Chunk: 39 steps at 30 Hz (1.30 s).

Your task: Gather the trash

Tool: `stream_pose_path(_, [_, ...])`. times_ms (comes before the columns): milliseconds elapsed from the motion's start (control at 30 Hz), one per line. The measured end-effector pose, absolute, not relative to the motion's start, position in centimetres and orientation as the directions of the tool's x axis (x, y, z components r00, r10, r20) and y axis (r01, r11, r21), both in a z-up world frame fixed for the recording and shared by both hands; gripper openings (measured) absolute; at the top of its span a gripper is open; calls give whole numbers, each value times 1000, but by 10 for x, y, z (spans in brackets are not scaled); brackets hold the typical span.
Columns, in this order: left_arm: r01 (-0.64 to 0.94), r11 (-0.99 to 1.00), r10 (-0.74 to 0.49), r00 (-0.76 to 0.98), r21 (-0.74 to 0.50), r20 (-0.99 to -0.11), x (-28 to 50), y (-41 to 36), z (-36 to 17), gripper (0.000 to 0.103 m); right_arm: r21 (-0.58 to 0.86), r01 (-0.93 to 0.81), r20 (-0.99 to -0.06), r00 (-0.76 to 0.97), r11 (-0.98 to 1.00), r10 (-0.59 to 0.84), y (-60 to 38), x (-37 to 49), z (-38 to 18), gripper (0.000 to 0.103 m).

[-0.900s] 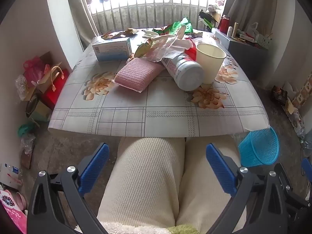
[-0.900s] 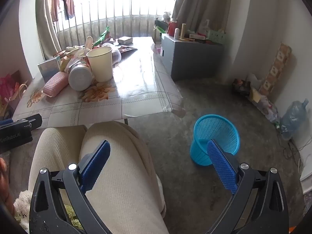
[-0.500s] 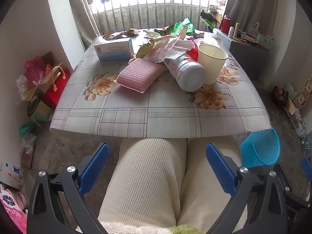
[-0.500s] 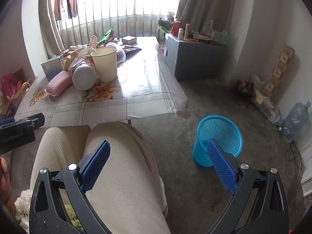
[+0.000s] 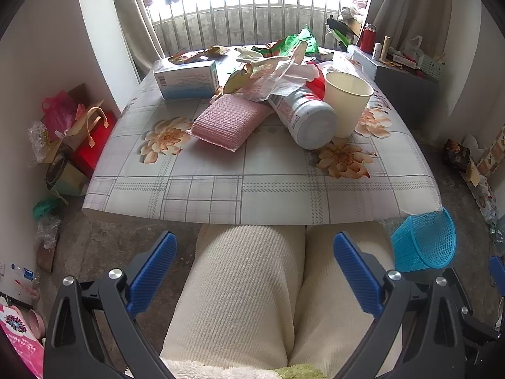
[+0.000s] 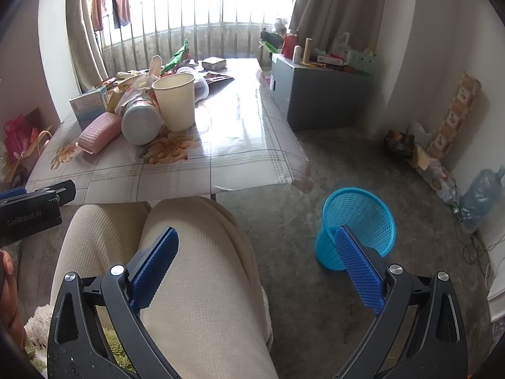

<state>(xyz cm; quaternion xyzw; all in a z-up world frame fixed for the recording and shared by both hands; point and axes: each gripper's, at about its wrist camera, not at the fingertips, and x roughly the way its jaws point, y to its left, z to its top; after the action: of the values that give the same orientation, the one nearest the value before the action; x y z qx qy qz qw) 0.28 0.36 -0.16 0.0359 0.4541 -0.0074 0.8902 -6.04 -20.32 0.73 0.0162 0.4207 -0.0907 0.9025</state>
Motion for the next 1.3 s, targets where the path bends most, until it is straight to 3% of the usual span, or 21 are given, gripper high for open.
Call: stream_pose_path(1300, [33, 997, 43, 577, 76, -815, 5, 4, -9, 97, -30, 178, -767, 627, 983, -137, -204, -63, 6, 95])
